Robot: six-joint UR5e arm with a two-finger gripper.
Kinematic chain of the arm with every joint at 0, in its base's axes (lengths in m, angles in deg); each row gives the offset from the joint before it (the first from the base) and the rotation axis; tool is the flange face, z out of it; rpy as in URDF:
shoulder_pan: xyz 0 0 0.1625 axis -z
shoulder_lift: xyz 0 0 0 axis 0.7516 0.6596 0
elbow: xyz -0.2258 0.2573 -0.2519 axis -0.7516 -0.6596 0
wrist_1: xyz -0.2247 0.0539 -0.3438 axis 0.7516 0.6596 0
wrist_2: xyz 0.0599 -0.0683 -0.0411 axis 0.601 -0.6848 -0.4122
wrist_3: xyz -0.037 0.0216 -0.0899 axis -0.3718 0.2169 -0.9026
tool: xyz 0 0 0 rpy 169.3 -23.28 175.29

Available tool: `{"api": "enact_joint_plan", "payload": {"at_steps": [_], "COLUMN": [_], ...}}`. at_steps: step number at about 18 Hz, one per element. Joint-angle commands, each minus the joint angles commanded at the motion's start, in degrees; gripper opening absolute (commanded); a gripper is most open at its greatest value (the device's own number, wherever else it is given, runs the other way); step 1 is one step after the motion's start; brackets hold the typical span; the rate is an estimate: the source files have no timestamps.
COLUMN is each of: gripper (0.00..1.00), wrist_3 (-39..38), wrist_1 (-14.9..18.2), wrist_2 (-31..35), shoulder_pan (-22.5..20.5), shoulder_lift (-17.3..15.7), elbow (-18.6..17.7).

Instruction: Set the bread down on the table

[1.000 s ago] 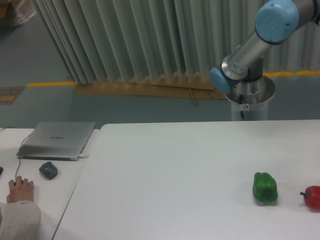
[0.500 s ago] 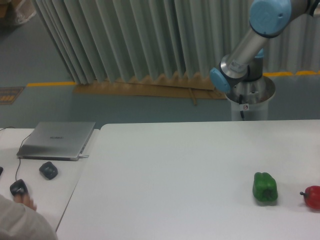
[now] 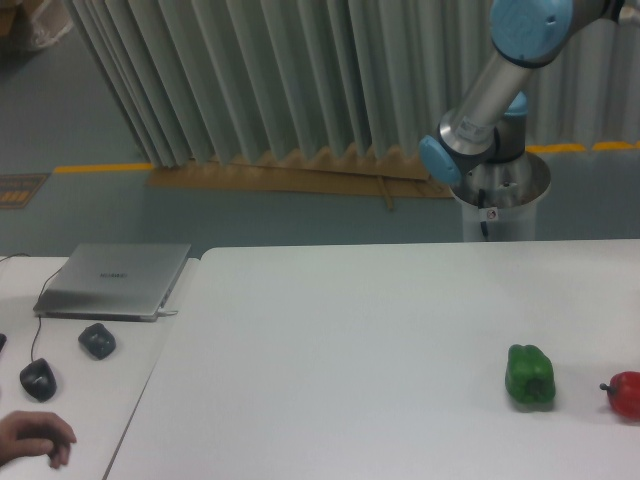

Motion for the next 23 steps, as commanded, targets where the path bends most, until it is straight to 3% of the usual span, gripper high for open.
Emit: {"api": "enact_joint_plan", "payload": {"at_steps": [4,9,12,14,16,18,23], "gripper": [0.31,0.31,0.31,0.31,0.31,0.31,0.31], "wrist_3": [0.26,0.00,-0.17,-0.18,-0.18,-0.44,-1.23], "wrist_1": [4.57,5.46,5.99,5.90,6.25,5.20,1.69], "wrist_2": [-3.52,-4.14,-3.88,-3.26,1.89,3.93,6.93], "shoulder_pan": [0.26,0.79,3.41,5.18,8.94,11.68,14.32], "shoulder_lift": [-1.84,-2.55,-4.30,-4.75,-6.06,-6.86,-5.98], "elbow": [0.09,-0.44,-2.54,-3.95,-5.35,-8.34,-10.19]}}
